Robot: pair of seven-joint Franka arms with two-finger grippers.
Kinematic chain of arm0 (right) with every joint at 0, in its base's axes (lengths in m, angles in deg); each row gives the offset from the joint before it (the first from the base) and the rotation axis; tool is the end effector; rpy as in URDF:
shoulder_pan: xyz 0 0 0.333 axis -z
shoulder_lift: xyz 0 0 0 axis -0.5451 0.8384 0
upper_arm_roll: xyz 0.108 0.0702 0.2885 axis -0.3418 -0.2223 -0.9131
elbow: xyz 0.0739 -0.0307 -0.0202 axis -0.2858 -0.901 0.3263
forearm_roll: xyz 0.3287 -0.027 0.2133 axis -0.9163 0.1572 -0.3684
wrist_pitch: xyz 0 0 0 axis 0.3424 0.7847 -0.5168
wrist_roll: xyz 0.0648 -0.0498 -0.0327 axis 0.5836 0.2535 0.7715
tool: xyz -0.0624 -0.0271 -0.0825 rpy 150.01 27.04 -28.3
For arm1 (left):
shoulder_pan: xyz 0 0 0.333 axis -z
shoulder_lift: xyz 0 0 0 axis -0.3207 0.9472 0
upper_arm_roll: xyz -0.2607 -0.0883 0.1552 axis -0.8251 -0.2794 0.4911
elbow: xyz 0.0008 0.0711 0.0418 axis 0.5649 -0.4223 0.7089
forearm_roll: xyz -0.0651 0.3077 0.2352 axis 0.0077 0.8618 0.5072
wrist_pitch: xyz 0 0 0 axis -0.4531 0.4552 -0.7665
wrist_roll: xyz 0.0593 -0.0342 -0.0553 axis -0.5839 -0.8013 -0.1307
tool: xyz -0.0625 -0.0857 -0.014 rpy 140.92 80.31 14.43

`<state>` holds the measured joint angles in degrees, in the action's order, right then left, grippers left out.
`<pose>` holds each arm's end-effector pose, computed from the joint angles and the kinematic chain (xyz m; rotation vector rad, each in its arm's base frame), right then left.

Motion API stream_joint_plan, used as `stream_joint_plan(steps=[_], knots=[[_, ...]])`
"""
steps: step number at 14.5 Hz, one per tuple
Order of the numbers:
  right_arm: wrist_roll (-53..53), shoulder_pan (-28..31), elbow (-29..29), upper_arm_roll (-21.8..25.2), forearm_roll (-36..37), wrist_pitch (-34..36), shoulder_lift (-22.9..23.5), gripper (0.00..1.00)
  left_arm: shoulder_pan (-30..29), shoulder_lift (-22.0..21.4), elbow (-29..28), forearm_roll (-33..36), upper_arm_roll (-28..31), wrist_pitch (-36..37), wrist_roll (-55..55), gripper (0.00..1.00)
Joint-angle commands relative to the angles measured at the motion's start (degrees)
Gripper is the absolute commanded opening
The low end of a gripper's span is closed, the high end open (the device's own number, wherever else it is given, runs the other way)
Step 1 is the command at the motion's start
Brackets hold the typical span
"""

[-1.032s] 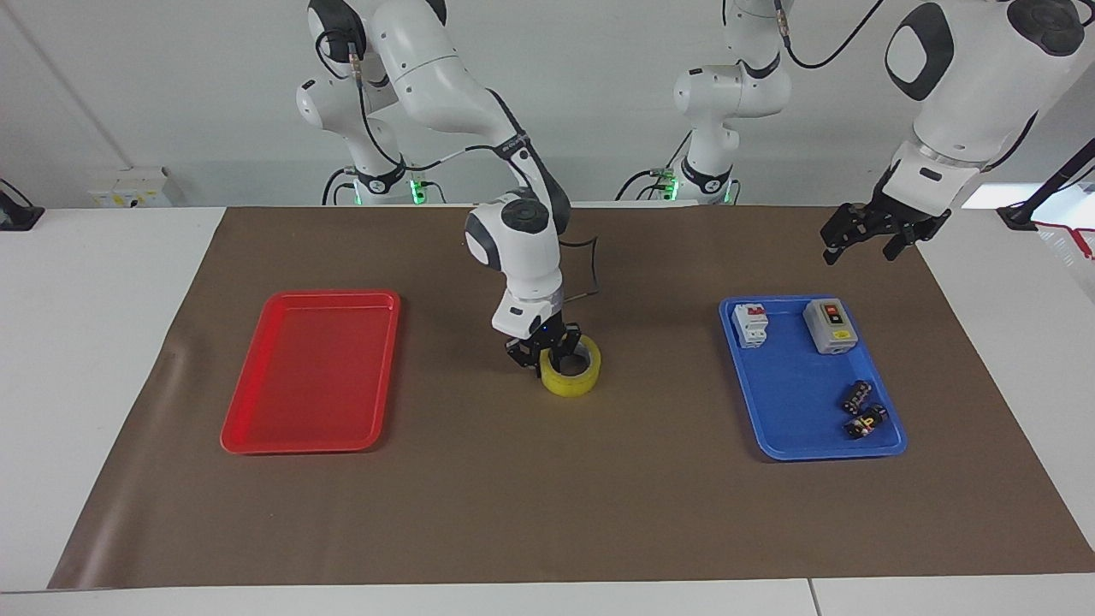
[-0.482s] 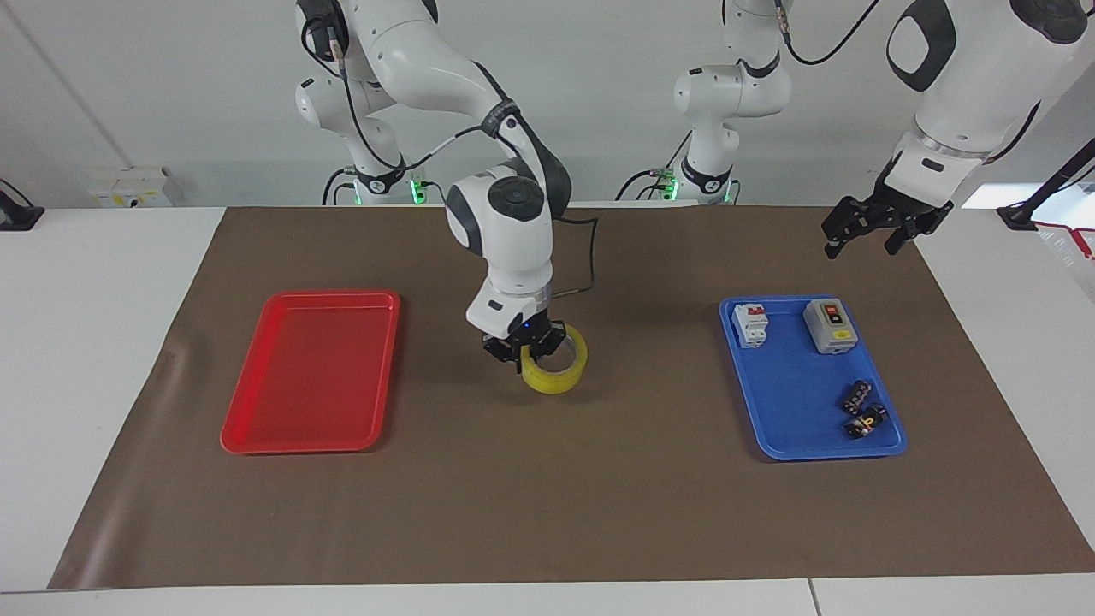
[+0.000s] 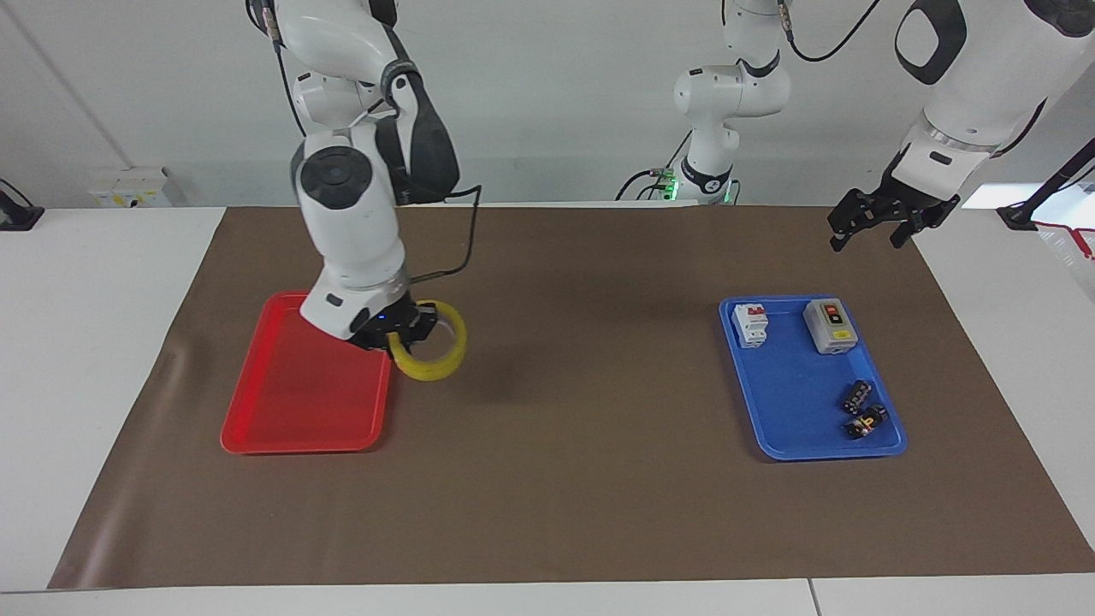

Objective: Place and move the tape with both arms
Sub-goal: 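Carry the tape with the right gripper into the red tray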

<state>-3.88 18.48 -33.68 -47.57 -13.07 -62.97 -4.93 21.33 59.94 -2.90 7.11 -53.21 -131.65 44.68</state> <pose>0.6465 0.1099 0.4749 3.0770 0.4130 -0.0802 0.5518 -0.0138 0.6096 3.1352 -0.0423 -0.0251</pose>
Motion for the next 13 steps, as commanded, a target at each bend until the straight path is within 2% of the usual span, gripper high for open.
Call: stream_joint_plan(steps=[1, 3, 5, 7, 13], knots=[[11.51, 7.15, -8.69, -0.84, -1.12, -1.64, -4.01, 0.00, -1.13, -1.02, -0.99, -1.42, -0.12, 0.35, 1.74, 1.00], [16.79, 11.11, -15.19, -0.84, -1.12, -6.54, -6.12, 0.00, -1.13, -1.02, -0.99, -1.42, -0.12, 0.35, 1.66, 1.00], [22.42, 14.02, -23.88, -0.84, -1.20, -15.31, -8.66, 0.00, -1.05, -1.02, -0.90, -1.42, -0.20, 0.35, 1.66, 1.00], [24.54, 15.60, -30.14, -0.84, -1.21, -21.92, -10.34, 0.00, -0.87, -0.94, -0.81, -1.33, -0.29, 0.27, 1.74, 1.00], [24.82, 16.32, -40.52, -0.84, -1.21, -33.36, -12.89, 0.00, -0.78, -0.94, -0.81, -1.33, -0.29, 0.62, 1.31, 1.00]])
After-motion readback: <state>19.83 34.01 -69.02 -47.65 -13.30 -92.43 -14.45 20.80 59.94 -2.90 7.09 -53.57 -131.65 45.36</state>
